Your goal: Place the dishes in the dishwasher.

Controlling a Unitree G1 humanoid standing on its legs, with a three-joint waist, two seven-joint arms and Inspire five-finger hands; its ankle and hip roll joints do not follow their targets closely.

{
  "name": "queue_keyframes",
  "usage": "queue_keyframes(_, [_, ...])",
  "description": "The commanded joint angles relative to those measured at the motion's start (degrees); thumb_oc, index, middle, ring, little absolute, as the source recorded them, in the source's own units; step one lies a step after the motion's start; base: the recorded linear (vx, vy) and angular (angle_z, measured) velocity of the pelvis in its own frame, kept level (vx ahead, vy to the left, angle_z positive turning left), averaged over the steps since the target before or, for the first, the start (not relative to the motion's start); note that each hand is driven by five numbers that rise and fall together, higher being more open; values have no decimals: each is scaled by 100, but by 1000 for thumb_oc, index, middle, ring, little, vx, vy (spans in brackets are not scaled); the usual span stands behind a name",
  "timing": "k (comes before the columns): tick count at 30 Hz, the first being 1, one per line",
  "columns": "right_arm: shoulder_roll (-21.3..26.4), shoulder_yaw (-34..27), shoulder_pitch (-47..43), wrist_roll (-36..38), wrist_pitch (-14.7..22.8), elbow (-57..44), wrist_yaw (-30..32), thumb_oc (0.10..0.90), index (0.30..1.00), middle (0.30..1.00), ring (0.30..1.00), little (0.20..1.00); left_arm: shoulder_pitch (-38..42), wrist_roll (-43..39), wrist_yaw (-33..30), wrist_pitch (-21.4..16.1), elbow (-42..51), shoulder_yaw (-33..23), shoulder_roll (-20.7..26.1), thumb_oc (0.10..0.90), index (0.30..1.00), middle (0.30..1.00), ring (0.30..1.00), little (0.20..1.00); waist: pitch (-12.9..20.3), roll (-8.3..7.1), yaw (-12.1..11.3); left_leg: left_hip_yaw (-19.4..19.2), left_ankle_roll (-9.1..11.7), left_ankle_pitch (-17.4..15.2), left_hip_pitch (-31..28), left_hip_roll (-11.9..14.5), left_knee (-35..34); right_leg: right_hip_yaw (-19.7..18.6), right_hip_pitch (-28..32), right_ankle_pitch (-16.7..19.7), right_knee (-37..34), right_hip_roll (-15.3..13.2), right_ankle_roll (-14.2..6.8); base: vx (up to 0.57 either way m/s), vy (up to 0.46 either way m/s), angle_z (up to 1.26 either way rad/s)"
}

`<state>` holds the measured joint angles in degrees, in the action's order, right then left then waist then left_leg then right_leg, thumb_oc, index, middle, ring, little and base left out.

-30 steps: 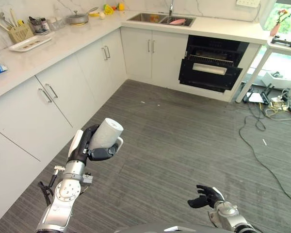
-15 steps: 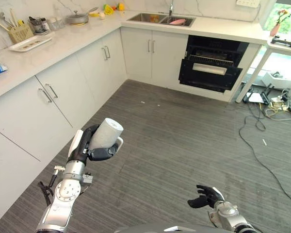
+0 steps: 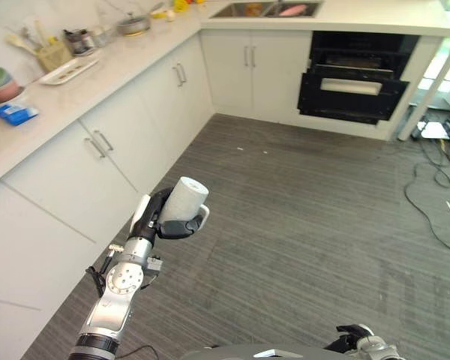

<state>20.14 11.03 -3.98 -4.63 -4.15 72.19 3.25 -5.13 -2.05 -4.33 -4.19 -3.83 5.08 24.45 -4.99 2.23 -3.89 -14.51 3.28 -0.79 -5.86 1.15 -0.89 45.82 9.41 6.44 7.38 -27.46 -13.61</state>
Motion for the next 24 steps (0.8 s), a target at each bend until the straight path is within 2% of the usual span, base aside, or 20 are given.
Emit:
queue_keyframes(1, [17, 161, -363, -320, 259, -211, 120, 800, 900, 900, 900, 900, 281, -168, -171, -434, 721, -345, 271, 400, 300, 300, 300, 300, 2, -57, -187, 208, -421, -754, 32, -486, 225, -258, -850, -606, 1341, -53, 17, 86, 173, 102])
queue_keyframes(2, [9, 211, -337, -365, 293, -273, 106, 800, 900, 900, 900, 900, 252, -152, -154, -423, 786, -345, 342, 400, 300, 300, 300, 300, -47, -84, -190, 317, -480, -843, -11, -538, 311, -403, -899, -649, 1795, -110, 2, 54, 231, 75])
queue_keyframes(3, [-47, 357, -403, -274, 374, -548, 117, 800, 900, 900, 900, 900, 301, -101, -127, -396, 851, -269, 430, 400, 300, 300, 300, 300, -338, -149, 2, 810, -656, -817, -69, -646, 416, -1738, -1773, -770, 2618, 638, 214, 54, 228, 81])
queue_keyframes(5, [-47, 361, -410, -271, 372, -547, 118, 800, 900, 900, 900, 900, 303, -100, -126, -394, 852, -274, 430, 400, 300, 300, 300, 300, -319, -160, -37, 767, -656, -822, -47, -652, 411, -1793, -1839, -780, 2651, 636, 220, 62, 87, 118])
queue_keyframes(6, [-135, 404, -449, 1, 412, -789, 154, 800, 900, 900, 900, 900, 294, -129, -158, -412, 850, -288, 436, 400, 300, 300, 300, 300, -408, -138, 48, 1148, -685, -853, -189, -640, 331, -2129, -2302, -723, 2406, 925, 227, 165, -3, 111])
queue_keyframes(7, [-150, 421, -456, 96, 428, -943, 156, 800, 900, 900, 900, 900, 310, -175, -152, -418, 856, -289, 467, 400, 300, 300, 300, 300, -448, -145, 81, 1307, -654, -868, -222, -625, 334, -2191, -2413, -665, 2138, 945, 292, 342, -75, 113])
queue_keyframes(8, [-189, 390, -450, 228, 438, -1183, 175, 800, 900, 900, 900, 900, 382, -209, -144, -409, 830, -297, 545, 400, 300, 300, 300, 300, -514, -200, 199, 1599, -538, -977, -346, -590, 339, -2524, -2577, -454, 1207, 1008, 294, 232, -94, 82])
queue_keyframes(9, [-191, 390, -449, 229, 435, -1187, 175, 800, 900, 900, 900, 900, 383, -211, -144, -408, 830, -298, 547, 400, 300, 300, 300, 300, -526, -179, 213, 1614, -532, -982, -359, -563, 342, -2488, -2522, -429, 1147, 1037, 297, 338, -99, 115])
queue_keyframes(11, [-253, 295, -376, 299, 391, -1331, 200, 800, 900, 900, 900, 900, 484, -176, -134, -399, 824, -315, 600, 400, 300, 300, 300, 300, -531, -277, 310, 1842, -387, -1104, -518, -536, 302, -2774, -2527, -68, 85, 1036, 132, 349, -68, 138])
queue_keyframes(12, [-296, 243, -346, 308, 374, -1329, 210, 800, 900, 900, 900, 900, 525, -97, -137, -388, 813, -314, 616, 400, 300, 300, 300, 300, -525, -328, 335, 1902, -334, -1177, -613, -513, 266, -2695, -2552, 117, -321, 1000, 70, 388, -73, 167])
queue_keyframes(14, [-377, 204, -314, 278, 324, -1265, 172, 800, 900, 900, 900, 900, 505, -30, -113, -369, 797, -387, 619, 400, 300, 300, 300, 300, -443, -363, 303, 1884, -250, -1380, -837, -463, 246, -2195, -2504, 303, -751, 975, -75, 468, -61, 118])
queue_keyframes(15, [-412, 184, -288, 240, 306, -1189, 136, 800, 900, 900, 900, 900, 461, -34, -80, -359, 804, -456, 615, 400, 300, 300, 300, 300, -364, -323, 287, 1823, -183, -1541, -969, -382, 274, -1711, -2370, 441, -921, 1023, -111, 520, -34, 44])
queue_keyframes(17, [-425, 181, -210, 202, 309, -1119, 92, 800, 900, 900, 900, 900, 393, -66, 10, -342, 860, -499, 620, 400, 300, 300, 300, 300, -205, -371, 307, 1756, -140, -1750, -1117, -395, 370, -1232, -2196, 371, -986, 1023, -62, 708, -30, -18])
queue_keyframes(18, [-424, 199, -138, 200, 289, -1061, 54, 800, 900, 900, 900, 900, 375, -63, -2, -322, 840, -485, 618, 400, 300, 300, 300, 300, -65, -370, 450, 1781, -14, -1672, -1253, -307, 807, -1482, -2049, 228, -768, 1326, 119, 715, -47, -9])
queue_keyframes(19, [-425, 205, -133, 200, 291, -1059, 54, 800, 900, 900, 900, 900, 366, -62, -3, -321, 843, -487, 619, 400, 300, 300, 300, 300, -62, -357, 448, 1772, 5, -1699, -1248, -279, 839, -1478, -2042, 203, -764, 1355, 135, 714, -71, 43])
queue_keyframes(20, [-464, 205, -119, 253, 295, -989, 80, 800, 900, 900, 900, 900, 375, -102, -17, -306, 859, -482, 640, 400, 300, 300, 300, 300, -7, -327, 442, 1767, 215, -1319, -1195, -178, 1240, -1470, -1941, 145, -710, 1558, 238, 366, -106, 33])
queue_keyframes(21, [-518, 220, -101, 296, 291, -881, 86, 800, 900, 900, 900, 900, 320, -141, 10, -290, 902, -505, 689, 400, 300, 300, 300, 300, 40, -300, 424, 1583, 452, -984, -1041, -20, 1635, -1346, -1799, 16, -678, 1731, 374, 363, -97, 21])
queue_keyframes(22, [-519, 221, -101, 297, 292, -879, 86, 800, 900, 900, 900, 900, 317, -141, 10, -289, 904, -507, 690, 400, 300, 300, 300, 300, 45, -296, 425, 1583, 455, -992, -1034, -14, 1644, -1344, -1801, 14, -680, 1737, 377, 501, -146, -23])
queue_keyframes(23, [-542, 246, -116, 441, 287, -811, 179, 800, 900, 900, 900, 900, 306, -282, 7, -266, 985, -553, 832, 400, 300, 300, 300, 300, 24, -335, 424, 1073, 925, -29, -527, 349, 3053, -1132, -1416, -219, -701, 1918, 610, 413, -166, -32])
queue_keyframes(24, [-565, 261, -129, 506, 286, -781, 215, 800, 900, 900, 900, 900, 290, -376, -27, -259, 995, -571, 868, 400, 300, 300, 300, 300, -43, -412, 364, 858, 957, 139, -133, 549, 3835, -1116, -1234, -321, -782, 2024, 749, 556, -256, -32])
